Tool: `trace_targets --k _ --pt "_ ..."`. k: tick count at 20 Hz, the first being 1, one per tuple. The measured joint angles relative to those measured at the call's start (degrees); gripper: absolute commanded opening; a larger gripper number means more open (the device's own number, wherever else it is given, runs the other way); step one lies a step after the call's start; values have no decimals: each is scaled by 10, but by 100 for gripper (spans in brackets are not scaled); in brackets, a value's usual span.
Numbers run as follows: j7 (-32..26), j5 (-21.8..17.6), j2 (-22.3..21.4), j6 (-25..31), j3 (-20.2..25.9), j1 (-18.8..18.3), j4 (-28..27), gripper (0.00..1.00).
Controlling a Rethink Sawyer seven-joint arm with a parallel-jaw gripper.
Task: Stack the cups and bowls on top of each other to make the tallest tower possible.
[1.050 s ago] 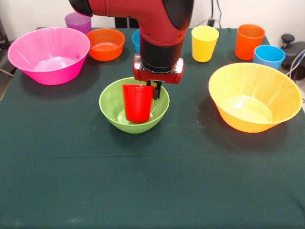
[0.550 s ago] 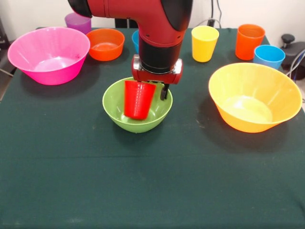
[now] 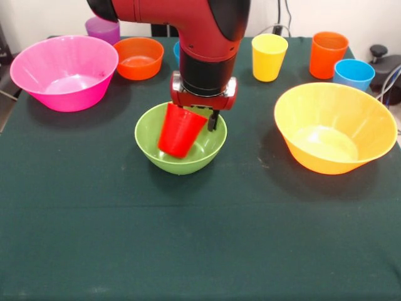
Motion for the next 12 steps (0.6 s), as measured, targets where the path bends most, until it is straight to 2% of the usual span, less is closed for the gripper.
trace_targets --k 6,9,10,12 --pt "0 2 -23 8 1 -3 14 100" --pt "0 9 -51 30 2 -5 28 100" --pt "0 18 -77 54 3 -8 40 100" --pt "0 24 -100 75 4 -10 47 100"
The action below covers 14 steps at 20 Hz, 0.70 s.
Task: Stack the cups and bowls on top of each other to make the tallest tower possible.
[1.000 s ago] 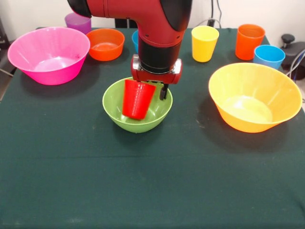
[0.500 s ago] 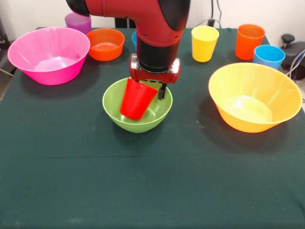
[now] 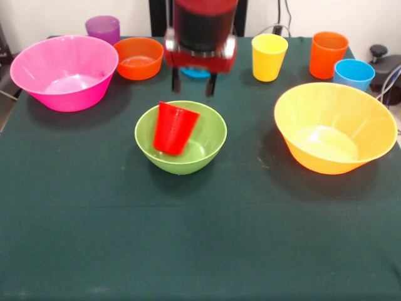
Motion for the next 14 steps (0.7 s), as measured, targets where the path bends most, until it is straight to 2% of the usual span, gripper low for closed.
trace_targets --k 1,2,6,14 --pt "0 1 -3 3 0 0 1 100" --pt "0 8 -29 24 1 -2 6 100" --pt "0 22 -80 60 1 -6 11 100" --pt "0 38 -146 67 2 -12 21 100"
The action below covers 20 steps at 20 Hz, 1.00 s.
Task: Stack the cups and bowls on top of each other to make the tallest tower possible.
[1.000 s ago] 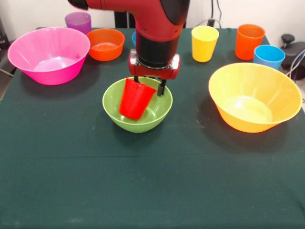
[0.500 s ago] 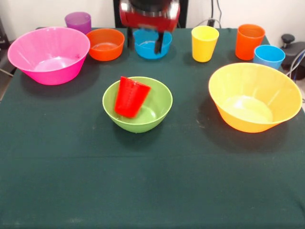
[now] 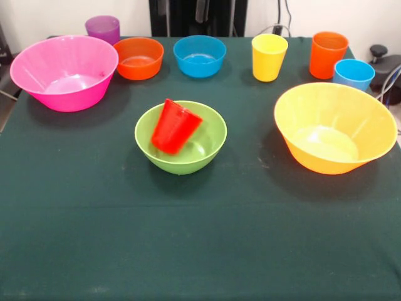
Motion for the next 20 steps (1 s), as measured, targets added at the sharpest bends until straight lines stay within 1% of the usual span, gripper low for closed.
trace_targets --k 5,10,13,17,20 --pt "0 1 -17 0 1 -2 14 100" --pt "0 0 -16 0 2 -2 21 100" --pt "0 -1 -9 -1 2 0 22 100" --pt "0 -11 6 -17 1 11 21 100" --pt "0 -27 27 -55 -4 30 21 100"
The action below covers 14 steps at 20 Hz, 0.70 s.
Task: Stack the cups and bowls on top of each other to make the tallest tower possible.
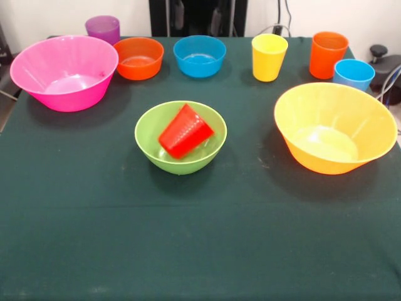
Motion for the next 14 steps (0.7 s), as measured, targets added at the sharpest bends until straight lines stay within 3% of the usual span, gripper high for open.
trace_targets --k 14 --pt "24 -14 132 -151 -67 79 -2 100"
